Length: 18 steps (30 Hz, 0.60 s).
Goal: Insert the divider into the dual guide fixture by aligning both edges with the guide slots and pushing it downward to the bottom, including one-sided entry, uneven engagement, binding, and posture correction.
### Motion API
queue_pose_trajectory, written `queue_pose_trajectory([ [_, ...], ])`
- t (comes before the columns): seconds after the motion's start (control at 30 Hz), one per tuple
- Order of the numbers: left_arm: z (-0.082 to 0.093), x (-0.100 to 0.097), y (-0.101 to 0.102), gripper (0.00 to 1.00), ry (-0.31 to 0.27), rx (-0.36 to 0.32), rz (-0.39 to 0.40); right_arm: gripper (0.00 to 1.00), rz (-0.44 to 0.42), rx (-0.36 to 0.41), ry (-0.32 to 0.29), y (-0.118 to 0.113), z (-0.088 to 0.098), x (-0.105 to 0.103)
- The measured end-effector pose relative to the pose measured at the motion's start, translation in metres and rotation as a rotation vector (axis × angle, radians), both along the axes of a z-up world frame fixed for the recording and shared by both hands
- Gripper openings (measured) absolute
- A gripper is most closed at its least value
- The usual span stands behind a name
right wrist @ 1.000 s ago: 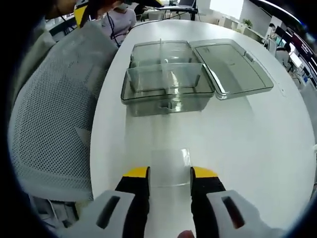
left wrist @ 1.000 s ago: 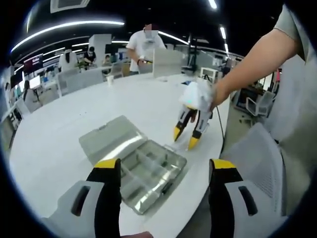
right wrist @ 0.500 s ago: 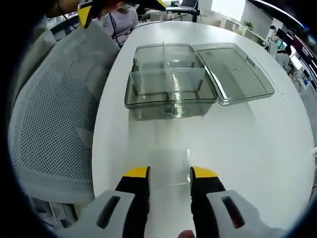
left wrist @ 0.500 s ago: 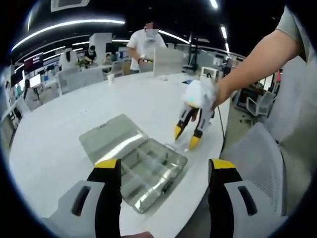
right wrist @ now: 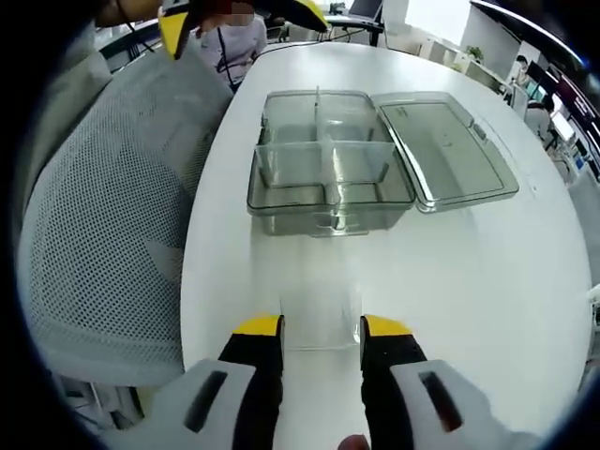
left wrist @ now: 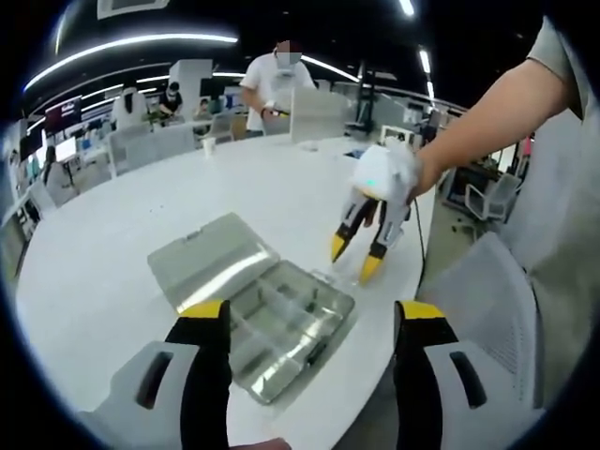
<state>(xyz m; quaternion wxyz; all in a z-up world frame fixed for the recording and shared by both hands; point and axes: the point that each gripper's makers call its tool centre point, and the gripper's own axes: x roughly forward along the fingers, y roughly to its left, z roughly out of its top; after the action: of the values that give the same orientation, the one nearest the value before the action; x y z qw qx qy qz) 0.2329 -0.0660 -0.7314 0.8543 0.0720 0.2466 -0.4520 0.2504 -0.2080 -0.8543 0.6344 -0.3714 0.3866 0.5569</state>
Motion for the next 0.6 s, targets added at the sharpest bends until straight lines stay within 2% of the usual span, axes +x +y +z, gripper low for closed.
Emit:
queue_pose_trajectory([
  [0.6, -0.002, -0.001, -0.004, 0.66, 0.024, -0.016, 0.009, 0.27, 0.088, 0.032, -0.077, 0.027, 0.031, -0.005],
])
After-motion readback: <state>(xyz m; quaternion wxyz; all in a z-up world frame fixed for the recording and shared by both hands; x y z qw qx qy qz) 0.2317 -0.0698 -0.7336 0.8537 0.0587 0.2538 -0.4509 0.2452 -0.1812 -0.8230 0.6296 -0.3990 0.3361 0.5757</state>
